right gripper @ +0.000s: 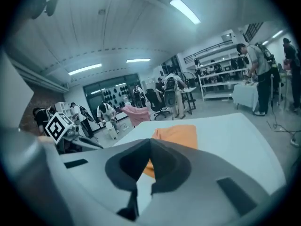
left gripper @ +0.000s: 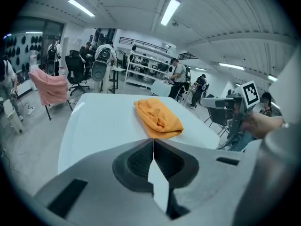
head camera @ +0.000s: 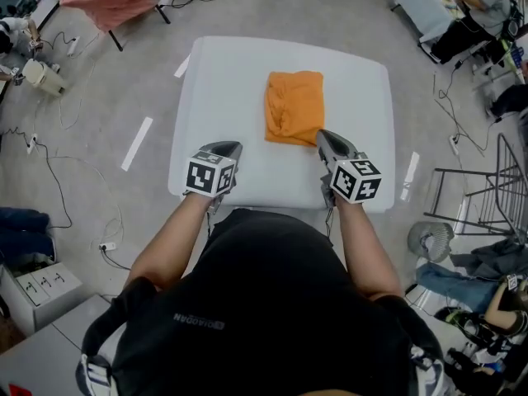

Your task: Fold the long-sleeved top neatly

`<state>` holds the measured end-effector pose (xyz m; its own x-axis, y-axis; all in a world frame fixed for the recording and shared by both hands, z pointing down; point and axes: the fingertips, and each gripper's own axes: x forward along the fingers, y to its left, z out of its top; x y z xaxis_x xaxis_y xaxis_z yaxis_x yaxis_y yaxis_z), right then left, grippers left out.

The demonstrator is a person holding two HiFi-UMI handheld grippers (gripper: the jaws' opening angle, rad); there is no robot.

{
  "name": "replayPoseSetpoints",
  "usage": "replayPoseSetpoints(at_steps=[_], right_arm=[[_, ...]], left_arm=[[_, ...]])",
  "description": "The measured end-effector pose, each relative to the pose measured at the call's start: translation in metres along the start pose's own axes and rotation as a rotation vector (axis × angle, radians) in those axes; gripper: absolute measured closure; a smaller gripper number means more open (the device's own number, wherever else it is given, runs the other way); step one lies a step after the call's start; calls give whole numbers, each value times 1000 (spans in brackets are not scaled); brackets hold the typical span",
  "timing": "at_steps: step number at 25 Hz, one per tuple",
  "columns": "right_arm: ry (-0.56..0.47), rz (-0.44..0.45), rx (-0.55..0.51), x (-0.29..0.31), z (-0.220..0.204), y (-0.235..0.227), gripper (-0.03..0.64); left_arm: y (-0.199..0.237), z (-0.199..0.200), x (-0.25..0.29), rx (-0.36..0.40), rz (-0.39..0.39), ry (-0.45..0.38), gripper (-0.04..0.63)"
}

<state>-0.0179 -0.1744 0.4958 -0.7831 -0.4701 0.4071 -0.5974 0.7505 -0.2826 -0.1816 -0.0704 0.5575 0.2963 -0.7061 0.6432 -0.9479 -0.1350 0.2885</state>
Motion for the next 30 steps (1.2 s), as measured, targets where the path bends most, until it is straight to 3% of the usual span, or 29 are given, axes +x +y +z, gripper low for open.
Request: replayPoseSetpoints(at_steps=[13,30], right_arm=[[-15,-1,30,-78,-25,-26,614],[5,25,42,-98,-56,-22,614]], left_arm=[[-61,16,-11,7,34,-96,588],[-82,-12,-26,2,85,-88,588]])
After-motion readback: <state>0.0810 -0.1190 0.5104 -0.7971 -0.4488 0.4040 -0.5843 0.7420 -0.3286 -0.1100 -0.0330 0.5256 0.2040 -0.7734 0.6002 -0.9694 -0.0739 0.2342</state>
